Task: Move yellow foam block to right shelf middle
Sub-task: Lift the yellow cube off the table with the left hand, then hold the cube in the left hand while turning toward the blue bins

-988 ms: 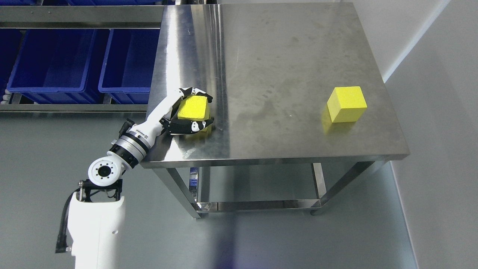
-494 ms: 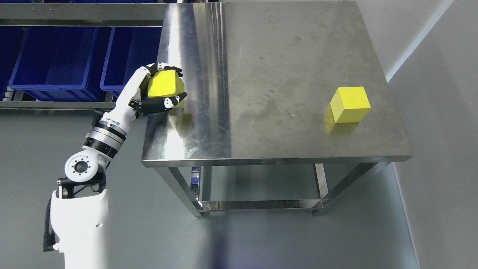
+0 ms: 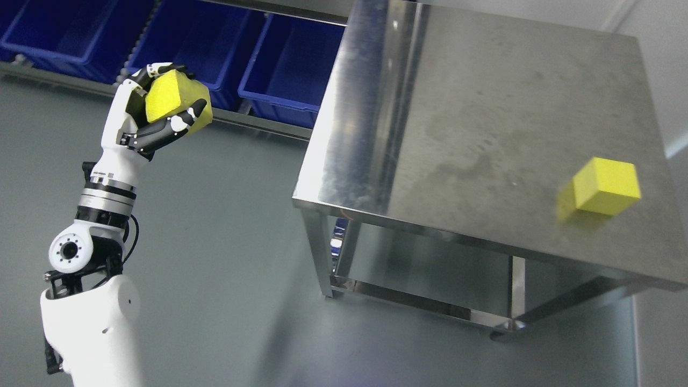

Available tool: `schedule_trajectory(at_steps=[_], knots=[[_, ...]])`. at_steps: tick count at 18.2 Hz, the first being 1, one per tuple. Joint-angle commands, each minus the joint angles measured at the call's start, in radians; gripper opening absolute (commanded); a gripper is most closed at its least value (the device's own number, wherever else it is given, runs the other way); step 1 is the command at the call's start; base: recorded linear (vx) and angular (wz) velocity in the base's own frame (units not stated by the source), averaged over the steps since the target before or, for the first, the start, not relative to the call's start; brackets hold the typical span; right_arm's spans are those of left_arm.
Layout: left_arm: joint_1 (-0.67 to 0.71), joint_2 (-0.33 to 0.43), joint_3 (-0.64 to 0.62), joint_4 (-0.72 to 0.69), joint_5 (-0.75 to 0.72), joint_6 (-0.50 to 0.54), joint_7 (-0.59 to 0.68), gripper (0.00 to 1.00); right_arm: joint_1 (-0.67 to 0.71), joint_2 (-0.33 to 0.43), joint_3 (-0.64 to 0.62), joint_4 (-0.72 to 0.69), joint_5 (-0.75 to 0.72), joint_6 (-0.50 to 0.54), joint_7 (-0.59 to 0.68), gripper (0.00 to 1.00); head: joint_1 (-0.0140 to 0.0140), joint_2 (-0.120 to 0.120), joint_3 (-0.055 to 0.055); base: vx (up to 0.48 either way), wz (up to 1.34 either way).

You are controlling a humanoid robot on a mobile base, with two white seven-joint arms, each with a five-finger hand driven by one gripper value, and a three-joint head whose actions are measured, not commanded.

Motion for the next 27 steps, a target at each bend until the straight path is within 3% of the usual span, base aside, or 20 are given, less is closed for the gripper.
schedule_trajectory(at_steps=[1, 15, 27], knots=[[0.017, 0.018, 0.111, 0.004, 0.111, 0.003, -0.001, 0.00, 0.001, -0.017, 0.000, -0.017, 0.003, 0.000, 0.000, 1.00, 0.0000, 0.000, 0.000, -0.037, 0.81], [0.024, 0.018, 0.103, 0.008, 0.113, 0.000, -0.004, 0.00, 0.001, -0.017, 0.000, -0.017, 0.003, 0.000, 0.000, 1.00, 0.0000, 0.000, 0.000, 0.059, 0.96], [0.026, 0.018, 0.108, 0.001, 0.113, 0.000, -0.003, 0.00, 0.001, -0.017, 0.000, -0.017, 0.003, 0.000, 0.000, 1.00, 0.0000, 0.000, 0.000, 0.214, 0.47]])
